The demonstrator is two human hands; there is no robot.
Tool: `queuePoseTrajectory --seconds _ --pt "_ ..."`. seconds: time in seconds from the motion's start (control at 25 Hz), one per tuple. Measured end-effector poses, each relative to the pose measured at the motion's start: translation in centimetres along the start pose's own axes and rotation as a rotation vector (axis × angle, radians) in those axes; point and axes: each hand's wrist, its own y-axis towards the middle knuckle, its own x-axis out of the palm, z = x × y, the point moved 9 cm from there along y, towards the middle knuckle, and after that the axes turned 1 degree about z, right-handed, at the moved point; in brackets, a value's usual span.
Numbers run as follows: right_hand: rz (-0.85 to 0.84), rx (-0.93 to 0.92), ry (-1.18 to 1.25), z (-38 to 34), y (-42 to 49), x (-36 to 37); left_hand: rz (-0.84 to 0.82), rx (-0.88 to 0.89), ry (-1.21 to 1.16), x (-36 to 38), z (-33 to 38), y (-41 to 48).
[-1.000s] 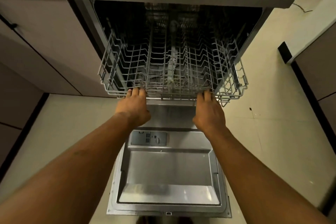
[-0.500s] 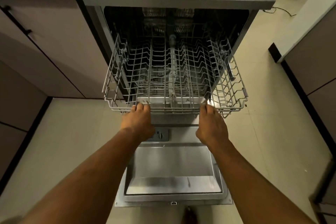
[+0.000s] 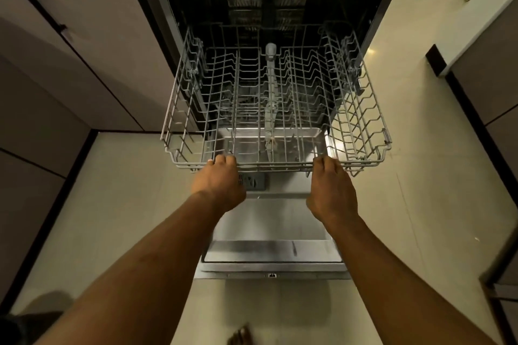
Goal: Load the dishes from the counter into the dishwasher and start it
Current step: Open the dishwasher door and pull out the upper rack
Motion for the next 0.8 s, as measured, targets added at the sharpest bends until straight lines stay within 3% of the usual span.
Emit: queuePoseTrajectory --seconds 0.4,0.8 --pt "0.005 0.004 -0.006 0.0 -5.2 0.8 -0.046 -0.072 -0.011 1.2 -0.1 -5.2" --pt "-0.040 -0.007 -0.032 -0.1 -5.5 0.5 -0.142 -0.032 -0.037 2.5 -0.5 -6.7"
